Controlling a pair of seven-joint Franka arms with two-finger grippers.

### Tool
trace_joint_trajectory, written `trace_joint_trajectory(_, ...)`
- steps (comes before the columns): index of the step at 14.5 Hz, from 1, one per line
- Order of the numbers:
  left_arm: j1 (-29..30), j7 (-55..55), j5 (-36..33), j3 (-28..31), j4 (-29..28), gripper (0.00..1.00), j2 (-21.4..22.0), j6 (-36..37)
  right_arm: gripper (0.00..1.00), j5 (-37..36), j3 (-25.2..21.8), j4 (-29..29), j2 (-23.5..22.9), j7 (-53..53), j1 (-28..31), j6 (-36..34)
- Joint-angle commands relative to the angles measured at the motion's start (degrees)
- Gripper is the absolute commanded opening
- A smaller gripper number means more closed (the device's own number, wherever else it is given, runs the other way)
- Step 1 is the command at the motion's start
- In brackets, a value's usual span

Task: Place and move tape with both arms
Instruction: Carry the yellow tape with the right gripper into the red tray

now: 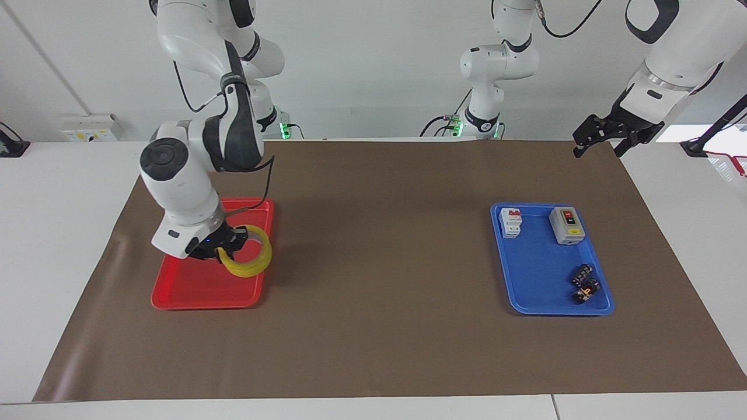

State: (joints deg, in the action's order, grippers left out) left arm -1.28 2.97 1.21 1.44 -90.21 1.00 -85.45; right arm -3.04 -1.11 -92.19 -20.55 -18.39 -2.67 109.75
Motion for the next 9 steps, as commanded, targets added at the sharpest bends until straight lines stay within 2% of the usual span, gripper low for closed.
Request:
trace_joint_trajectory(1,-0.7,0.8,0.6,0.6,1.4,1.0,-0.6,1.3,0.0,-0.1,1.1,-6.9,3.1,-9.2,6.2,2.6)
trace_joint_trajectory(3,-0.8,0.8,0.6,0.5,0.1,1.0,0.0,-0.1,0.0,0.0,1.1,-14.7,5.2,-11.7,9.2,10.4)
trace_joint_trajectory(5,-0.8,0.9,0.5,0.5,-0.6,1.0,0.2,-0.7,0.0,0.1,1.1,-19.1,6.2,-12.4,9.6,15.6)
trace_joint_trajectory(9,-0.7,0.7,0.6,0.6,-0.6,1.0,0.2,-0.7,0.0,0.7,1.2,-22.5,7.5,-9.1,8.7,17.4)
